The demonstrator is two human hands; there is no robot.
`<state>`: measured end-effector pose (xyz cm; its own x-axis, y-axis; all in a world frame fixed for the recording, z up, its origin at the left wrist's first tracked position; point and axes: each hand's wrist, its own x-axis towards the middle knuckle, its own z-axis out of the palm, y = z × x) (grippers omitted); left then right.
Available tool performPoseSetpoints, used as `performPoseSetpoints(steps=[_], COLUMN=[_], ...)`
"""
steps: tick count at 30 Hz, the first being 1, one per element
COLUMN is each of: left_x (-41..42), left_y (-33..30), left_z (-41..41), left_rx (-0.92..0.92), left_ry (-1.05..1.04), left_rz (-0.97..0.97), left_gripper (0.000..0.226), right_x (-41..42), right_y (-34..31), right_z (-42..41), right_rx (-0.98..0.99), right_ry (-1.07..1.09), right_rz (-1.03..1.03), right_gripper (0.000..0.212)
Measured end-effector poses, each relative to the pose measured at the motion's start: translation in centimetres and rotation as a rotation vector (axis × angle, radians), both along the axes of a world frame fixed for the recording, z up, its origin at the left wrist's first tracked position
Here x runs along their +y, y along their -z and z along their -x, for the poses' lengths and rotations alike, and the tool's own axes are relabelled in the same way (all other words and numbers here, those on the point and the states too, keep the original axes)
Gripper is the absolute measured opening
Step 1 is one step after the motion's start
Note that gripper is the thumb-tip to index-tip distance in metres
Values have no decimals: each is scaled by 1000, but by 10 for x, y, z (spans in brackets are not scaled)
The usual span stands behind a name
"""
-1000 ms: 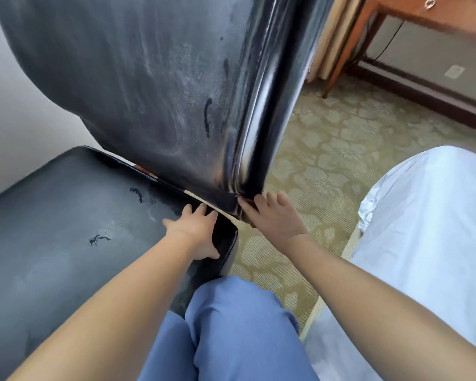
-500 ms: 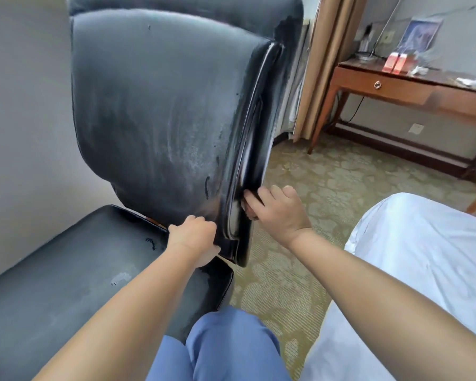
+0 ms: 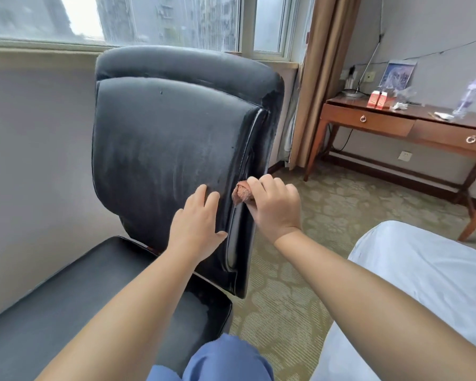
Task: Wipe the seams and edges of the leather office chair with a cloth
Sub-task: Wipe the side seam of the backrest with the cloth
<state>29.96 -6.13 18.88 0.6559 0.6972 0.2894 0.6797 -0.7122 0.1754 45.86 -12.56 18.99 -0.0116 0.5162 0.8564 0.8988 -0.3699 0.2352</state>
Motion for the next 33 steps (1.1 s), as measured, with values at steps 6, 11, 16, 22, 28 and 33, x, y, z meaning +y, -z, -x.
performPoseSetpoints(steps=[6, 11, 16, 22, 28, 33], left_x=[11, 11, 13, 24, 37, 44], left_y=[-38, -58, -80, -105, -119, -124], left_z=[-14, -25, -39, -49, -61, -67], left_rx=[-31, -81, -70, -12, -43, -42], left_ry=[52, 76, 67, -15, -26, 12], left_rz=[-43, -61, -89, -80, 23, 13], left_gripper=[74, 69, 90, 100, 116, 129], right_x=[15, 20, 33, 52, 53, 45], right_y=[-44, -74, -113, -140, -147, -143], right_z=[0, -2, -4, -7, -9, -14], right_rx=[210, 292, 306, 257, 131, 80], right_ry=[38, 24, 24, 98, 143, 149], right_rz=[-159, -232, -292, -245, -153, -152], right_gripper=[32, 28, 25, 26, 24, 22])
